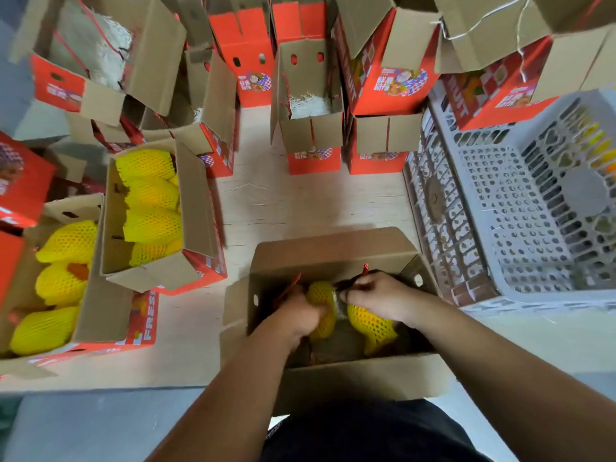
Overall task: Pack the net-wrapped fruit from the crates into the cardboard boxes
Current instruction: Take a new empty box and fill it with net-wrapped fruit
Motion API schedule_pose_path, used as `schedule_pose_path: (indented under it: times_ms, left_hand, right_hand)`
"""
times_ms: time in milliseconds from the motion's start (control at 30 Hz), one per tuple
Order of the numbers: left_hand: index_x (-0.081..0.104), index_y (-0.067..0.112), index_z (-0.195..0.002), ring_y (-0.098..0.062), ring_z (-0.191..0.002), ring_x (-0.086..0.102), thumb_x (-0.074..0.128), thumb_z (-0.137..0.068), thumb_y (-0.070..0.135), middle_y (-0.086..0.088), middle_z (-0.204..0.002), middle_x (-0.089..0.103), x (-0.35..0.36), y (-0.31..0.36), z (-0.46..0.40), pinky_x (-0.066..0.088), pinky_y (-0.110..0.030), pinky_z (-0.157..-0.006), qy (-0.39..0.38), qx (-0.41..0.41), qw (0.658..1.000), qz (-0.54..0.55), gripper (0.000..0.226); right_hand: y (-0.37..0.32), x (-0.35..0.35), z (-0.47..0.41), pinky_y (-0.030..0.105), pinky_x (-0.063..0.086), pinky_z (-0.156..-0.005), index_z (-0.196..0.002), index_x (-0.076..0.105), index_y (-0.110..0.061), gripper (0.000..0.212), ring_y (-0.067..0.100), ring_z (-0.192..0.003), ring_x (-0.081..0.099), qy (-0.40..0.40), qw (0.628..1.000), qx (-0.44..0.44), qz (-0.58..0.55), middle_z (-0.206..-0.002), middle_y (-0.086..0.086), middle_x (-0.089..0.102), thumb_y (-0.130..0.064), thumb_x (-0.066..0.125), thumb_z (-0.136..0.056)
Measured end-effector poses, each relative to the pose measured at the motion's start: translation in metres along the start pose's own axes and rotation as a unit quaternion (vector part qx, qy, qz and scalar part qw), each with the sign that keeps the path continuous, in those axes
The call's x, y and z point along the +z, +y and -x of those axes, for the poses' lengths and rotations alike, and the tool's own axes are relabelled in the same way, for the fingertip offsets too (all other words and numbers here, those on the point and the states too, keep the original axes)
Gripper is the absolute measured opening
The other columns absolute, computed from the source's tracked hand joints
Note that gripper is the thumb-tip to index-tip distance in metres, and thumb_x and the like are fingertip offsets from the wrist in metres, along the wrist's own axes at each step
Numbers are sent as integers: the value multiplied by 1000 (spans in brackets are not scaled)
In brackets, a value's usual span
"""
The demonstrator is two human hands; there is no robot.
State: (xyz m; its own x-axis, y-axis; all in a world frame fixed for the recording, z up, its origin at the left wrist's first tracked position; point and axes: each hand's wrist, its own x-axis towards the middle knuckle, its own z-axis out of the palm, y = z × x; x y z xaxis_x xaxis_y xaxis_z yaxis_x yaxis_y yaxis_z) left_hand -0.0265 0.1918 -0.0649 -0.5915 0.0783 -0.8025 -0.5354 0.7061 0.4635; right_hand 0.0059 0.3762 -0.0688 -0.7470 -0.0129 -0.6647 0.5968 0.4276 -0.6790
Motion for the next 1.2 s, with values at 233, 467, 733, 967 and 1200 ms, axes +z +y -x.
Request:
schedule_pose_path:
  times_ms: [233,467,733,967,1200]
  left_hand:
    - [4,10,-161,-44,-151,22,68,-94,24,-21,-164,4,6,3,-6,35,-56,-119,66,-59,966,-243,94]
    - [40,17,-131,-35,-104,64,56,-103,35,-12,-115,62,-4,18,24,55,-49,-85,-6,235,882,-409,37]
    - [34,36,-155,-35,-126,54,47,-108,34,-14,-151,49,-17,13,21,45,-38,-97,-187,195,813,-516,49]
    - [39,25,-152,-39,-123,58,49,-106,38,-18,-145,54,-14,16,27,47,-46,-96,-117,96,776,-613,48]
    - [54,28,-142,-30,-139,36,55,-103,27,-3,-151,44,-13,21,16,45,-45,-105,-134,321,743,-572,40]
  right_hand:
    - [11,14,-19,26,39,-60,-66,58,-22,43,18,-69,58,65,996,24,62,-61,-8,57,-56,72,-88]
    - [15,17,-26,27,44,-78,-82,63,-27,36,19,-94,62,52,993,36,100,-95,-6,66,-62,69,-85]
    - [19,12,-24,25,41,-62,-86,66,-26,18,17,-85,61,32,994,54,93,-86,-7,64,-42,75,-84]
    - [18,12,-24,24,40,-67,-98,67,-27,28,10,-87,57,41,993,58,89,-94,-10,60,-51,76,-85]
    - [11,14,-23,28,47,-74,-92,68,-23,20,19,-91,61,53,993,65,81,-93,-3,67,-36,75,-80]
